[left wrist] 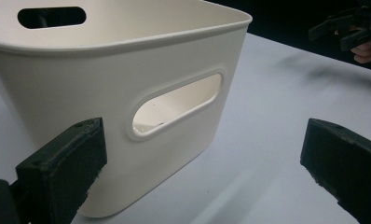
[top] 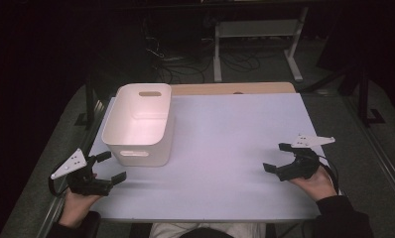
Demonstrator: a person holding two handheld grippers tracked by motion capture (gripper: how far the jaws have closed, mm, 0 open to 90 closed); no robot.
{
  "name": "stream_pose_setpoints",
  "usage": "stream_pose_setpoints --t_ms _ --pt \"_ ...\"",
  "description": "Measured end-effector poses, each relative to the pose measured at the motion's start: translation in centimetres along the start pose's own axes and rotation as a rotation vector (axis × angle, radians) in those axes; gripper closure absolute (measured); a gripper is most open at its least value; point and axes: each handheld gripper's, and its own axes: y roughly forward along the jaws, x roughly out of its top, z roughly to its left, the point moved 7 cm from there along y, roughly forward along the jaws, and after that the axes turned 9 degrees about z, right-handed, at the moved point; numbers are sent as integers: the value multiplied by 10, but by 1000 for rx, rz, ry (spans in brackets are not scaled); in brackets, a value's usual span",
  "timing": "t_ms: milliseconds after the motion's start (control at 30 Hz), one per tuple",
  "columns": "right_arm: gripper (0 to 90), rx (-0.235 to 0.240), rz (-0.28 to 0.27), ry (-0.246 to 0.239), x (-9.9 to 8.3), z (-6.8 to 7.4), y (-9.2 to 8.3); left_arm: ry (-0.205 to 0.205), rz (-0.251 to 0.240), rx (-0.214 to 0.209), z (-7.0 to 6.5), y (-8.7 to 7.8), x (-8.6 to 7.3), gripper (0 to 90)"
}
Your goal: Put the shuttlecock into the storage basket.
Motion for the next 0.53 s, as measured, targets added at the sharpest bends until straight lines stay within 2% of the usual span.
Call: stream_pose_setpoints --t_ms 533 --pt "0 -30 -27 31 -19 1 -5 5 2 -5 0 0 0 1"
